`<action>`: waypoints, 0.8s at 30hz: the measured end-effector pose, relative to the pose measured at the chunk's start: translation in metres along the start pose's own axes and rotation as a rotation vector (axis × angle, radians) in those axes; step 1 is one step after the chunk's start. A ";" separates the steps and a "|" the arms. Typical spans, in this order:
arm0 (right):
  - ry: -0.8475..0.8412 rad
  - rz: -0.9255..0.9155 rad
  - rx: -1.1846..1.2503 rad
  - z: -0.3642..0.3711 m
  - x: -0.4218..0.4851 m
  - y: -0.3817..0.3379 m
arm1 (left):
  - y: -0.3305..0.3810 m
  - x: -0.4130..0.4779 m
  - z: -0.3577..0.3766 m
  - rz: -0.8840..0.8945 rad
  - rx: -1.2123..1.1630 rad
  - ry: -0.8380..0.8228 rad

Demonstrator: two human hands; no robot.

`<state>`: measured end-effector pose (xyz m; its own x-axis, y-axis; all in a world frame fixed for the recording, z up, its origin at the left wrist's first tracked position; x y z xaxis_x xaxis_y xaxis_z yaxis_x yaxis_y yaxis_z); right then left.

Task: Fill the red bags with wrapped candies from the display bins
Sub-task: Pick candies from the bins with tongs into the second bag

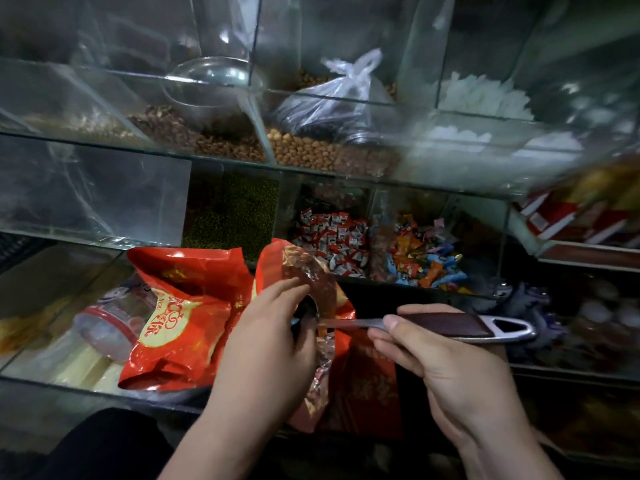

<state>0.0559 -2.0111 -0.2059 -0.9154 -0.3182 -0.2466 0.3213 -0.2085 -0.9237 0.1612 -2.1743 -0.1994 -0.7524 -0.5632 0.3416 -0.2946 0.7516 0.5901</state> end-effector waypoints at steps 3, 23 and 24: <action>0.003 -0.021 0.010 -0.008 -0.006 -0.005 | 0.007 0.005 0.005 0.018 0.014 -0.002; 0.019 -0.229 0.232 -0.061 -0.023 -0.068 | 0.063 0.063 0.057 0.116 0.176 0.064; 0.050 -0.252 0.252 -0.065 -0.021 -0.072 | 0.071 0.072 0.063 0.168 0.163 0.049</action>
<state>0.0360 -1.9296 -0.1533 -0.9823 -0.1832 -0.0404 0.1281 -0.4982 -0.8576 0.0489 -2.1401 -0.1785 -0.7703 -0.4387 0.4628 -0.2619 0.8793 0.3977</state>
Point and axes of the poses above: each hand's wrist, its own x-axis towards the middle knuckle, its own z-axis out of the palm, y = z × x, the point moved 3 cm from there along x, towards the middle knuckle, and after that the axes turned 1 degree about y, right-handed, at the moved point
